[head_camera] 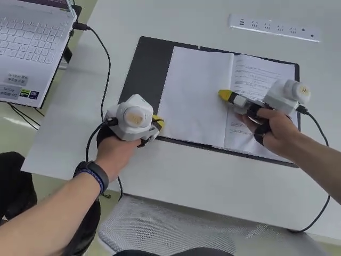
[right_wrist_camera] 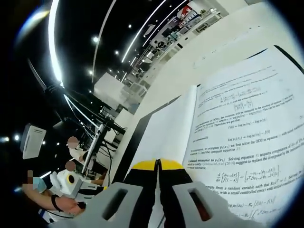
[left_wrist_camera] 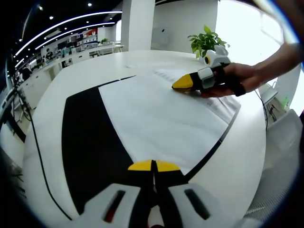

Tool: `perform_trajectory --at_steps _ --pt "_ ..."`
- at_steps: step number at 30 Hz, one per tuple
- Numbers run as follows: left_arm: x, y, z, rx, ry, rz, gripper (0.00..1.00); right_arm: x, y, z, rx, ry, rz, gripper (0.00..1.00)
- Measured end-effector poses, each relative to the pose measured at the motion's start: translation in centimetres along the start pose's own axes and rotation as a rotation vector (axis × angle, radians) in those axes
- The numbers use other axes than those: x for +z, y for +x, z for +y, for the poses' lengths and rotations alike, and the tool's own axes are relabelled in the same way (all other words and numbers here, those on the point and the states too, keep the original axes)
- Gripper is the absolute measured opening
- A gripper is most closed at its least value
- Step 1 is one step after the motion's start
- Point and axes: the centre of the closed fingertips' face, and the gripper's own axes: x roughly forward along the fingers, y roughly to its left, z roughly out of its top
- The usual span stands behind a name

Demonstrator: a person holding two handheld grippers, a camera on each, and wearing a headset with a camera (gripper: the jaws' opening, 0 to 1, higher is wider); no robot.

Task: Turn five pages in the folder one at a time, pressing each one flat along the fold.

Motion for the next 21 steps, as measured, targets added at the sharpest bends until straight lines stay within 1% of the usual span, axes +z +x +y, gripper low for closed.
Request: perform_trajectory --at_steps 3,5,6,9,12,13,15,16,17,18,19,21 --pt "0.0 0.0 0.0 0.005 -0.005 -0.003 0.00 0.5 0.3 -0.1 0.011 -0.007 -0.009 0.00" --pt "0.0 0.1 0.0 0.006 -0.005 -0.003 0.00 1.6 0.6 -0.6 0.009 0.004 -0.041 0.00" --pt "0.0 0.1 0.0 0.006 -0.004 -0.002 0.00 2.4 0.9 -1.9 -0.012 0.006 -0.062 0.00" --pt "0.1 0.1 0.0 0.004 -0.006 0.000 0.00 3.7 1.4 -2.8 -0.014 0.043 -0.084 0.00" --pt "0.1 0.1 0.1 0.003 -0.005 0.001 0.00 4.3 1.9 -2.2 -0.010 0.036 -0.085 0.00" --pt "0.2 0.0 0.0 0.003 0.000 0.001 0.00 4.8 2.2 -2.3 -0.015 0.035 -0.098 0.00" --pt "0.2 -0.1 -0.1 0.002 0.003 0.001 0.00 5.8 2.8 -3.6 -0.022 0.067 -0.127 0.00" --pt "0.3 -0.1 -0.1 0.002 0.003 0.001 0.00 5.6 2.6 -3.7 -0.020 0.079 -0.133 0.00" --pt "0.3 -0.2 -0.2 0.001 0.001 0.001 0.00 6.0 2.9 -3.9 -0.024 0.084 -0.147 0.00" --pt "0.3 -0.2 -0.2 0.000 0.001 0.002 0.00 6.8 3.2 -4.8 -0.026 0.084 -0.150 0.00" --pt "0.4 -0.3 -0.2 0.000 0.005 0.003 0.00 7.3 3.5 -5.1 -0.030 0.090 -0.161 0.00" --pt "0.4 -0.3 -0.3 0.000 0.010 0.004 0.00 8.0 3.9 -5.1 -0.045 0.096 -0.188 0.00"
